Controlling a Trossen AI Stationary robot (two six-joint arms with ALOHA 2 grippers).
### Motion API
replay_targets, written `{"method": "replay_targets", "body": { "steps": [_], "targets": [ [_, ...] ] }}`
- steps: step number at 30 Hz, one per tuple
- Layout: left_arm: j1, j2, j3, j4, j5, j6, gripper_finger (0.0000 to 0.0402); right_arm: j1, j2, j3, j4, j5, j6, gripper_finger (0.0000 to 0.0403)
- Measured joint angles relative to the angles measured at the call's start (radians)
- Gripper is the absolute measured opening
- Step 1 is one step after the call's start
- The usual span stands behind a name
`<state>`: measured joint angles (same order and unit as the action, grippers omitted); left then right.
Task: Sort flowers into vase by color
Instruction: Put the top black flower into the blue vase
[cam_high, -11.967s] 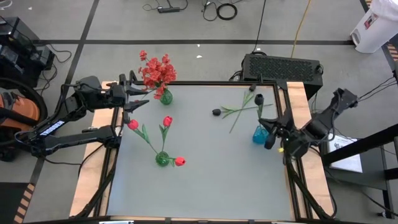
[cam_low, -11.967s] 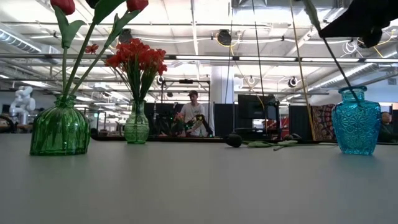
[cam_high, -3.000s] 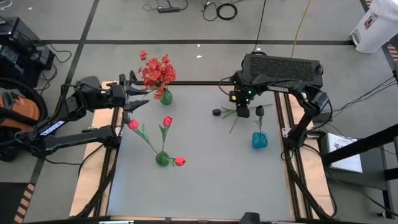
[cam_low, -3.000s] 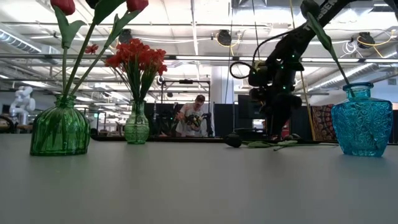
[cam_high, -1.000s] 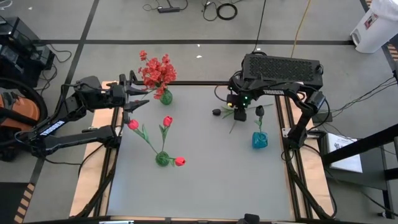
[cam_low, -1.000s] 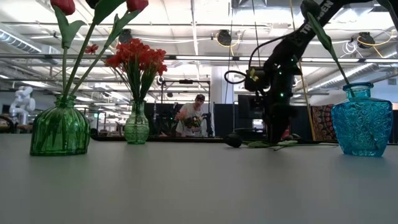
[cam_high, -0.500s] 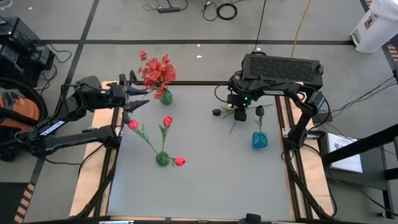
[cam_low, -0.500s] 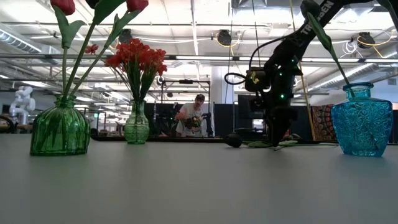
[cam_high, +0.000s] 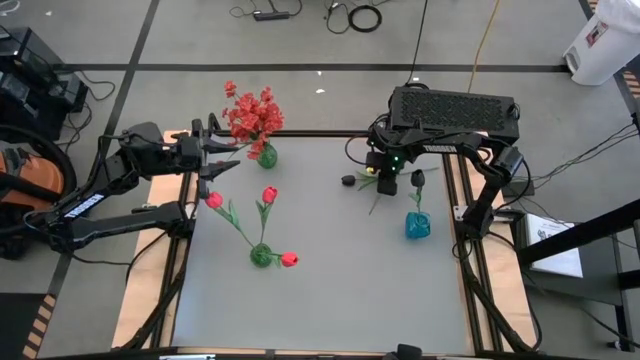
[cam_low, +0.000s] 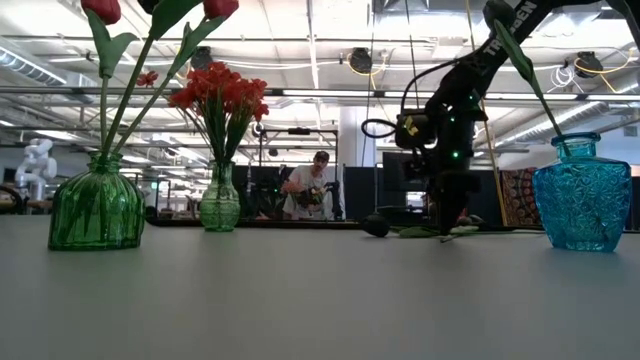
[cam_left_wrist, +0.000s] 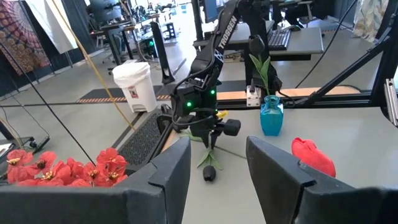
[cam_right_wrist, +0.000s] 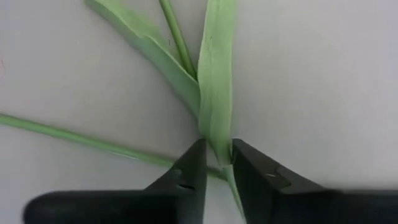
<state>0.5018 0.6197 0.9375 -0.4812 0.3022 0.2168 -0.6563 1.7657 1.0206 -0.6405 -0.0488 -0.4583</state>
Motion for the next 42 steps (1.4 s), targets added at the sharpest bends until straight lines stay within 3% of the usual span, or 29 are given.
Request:
{"method": "replay_targets", "body": {
  "steps": [7,17,24,32,42],
  "targets": [
    [0.0,0.0,0.0,0.0,0.0,0.0,0.0164,0.0,0.0,0.0,-0.017,0.0,-0.001,0.0008],
    [0.0,0.0,0.0,0.0,0.0,0.0,0.0164,0.0,0.0,0.0,-0.017,0.002,-0.017,0.0002],
    [0.0,0.0,0.0,0.0,0.0,0.0,0.0164,-0.002,-0.028,0.0,-0.016,0.079,-0.017,0.0001],
    [0.0,0.0,0.0,0.0,0.0,0.0,0.0164,-0.004,-0.162,0.0,-0.015,0.076,-0.021,0.0],
    [0.0,0.0,0.0,0.0,0.0,0.0,0.0164,-0.041,-0.43,0.0,0.005,0.077,0.03,0.0]
  ]
}}
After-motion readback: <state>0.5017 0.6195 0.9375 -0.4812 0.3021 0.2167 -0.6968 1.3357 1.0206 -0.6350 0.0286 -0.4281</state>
